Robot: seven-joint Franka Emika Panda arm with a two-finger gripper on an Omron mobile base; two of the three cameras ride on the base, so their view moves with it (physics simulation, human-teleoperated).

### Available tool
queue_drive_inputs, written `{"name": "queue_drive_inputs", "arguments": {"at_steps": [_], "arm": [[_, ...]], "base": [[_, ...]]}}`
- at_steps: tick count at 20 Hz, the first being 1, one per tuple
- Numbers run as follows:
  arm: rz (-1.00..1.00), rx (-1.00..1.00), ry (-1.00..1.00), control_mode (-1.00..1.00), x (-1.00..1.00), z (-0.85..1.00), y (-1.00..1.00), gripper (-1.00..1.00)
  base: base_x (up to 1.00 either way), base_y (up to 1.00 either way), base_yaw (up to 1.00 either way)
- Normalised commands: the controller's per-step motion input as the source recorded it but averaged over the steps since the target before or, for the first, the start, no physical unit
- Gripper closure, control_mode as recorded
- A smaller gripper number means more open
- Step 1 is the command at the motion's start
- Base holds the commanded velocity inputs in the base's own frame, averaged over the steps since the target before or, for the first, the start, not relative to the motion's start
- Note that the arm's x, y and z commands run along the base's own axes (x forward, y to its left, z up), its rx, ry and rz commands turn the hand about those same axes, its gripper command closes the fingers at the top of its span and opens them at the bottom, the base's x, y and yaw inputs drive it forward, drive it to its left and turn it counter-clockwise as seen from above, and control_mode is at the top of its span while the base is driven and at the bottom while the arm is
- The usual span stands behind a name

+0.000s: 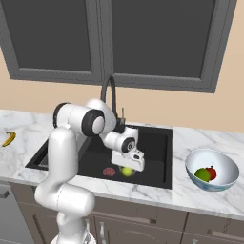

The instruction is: There is a mixed pile of frozen fruits and vegetables on the counter. Locate all the frozen vegetables and place the items in a bowl on the counter. Take all the frozen fruits and defrost them in a running sink.

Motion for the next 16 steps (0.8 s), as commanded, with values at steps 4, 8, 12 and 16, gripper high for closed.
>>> {"name": "queue_drive_inputs", "arguments": {"at_steps": [4,8,12,16], "arm": [[-0.01,-0.02,0.0,-1.0,0.0,-0.2,0.0,1.0],[-0.01,0.0,0.0,-1.0,0.0,-0.12,0.0,-1.0],[0.0,0.0,0.0,-1.0,0.02,-0.02,0.0,-1.0],[0.0,0.0,0.01,-1.0,0.0,0.0,0.0,-1.0]], "base": [[0.0,0.0,0.0],[0.0,0.0,0.0],[0.0,0.0,0.0],[0.0,0.0,0.0]]}}
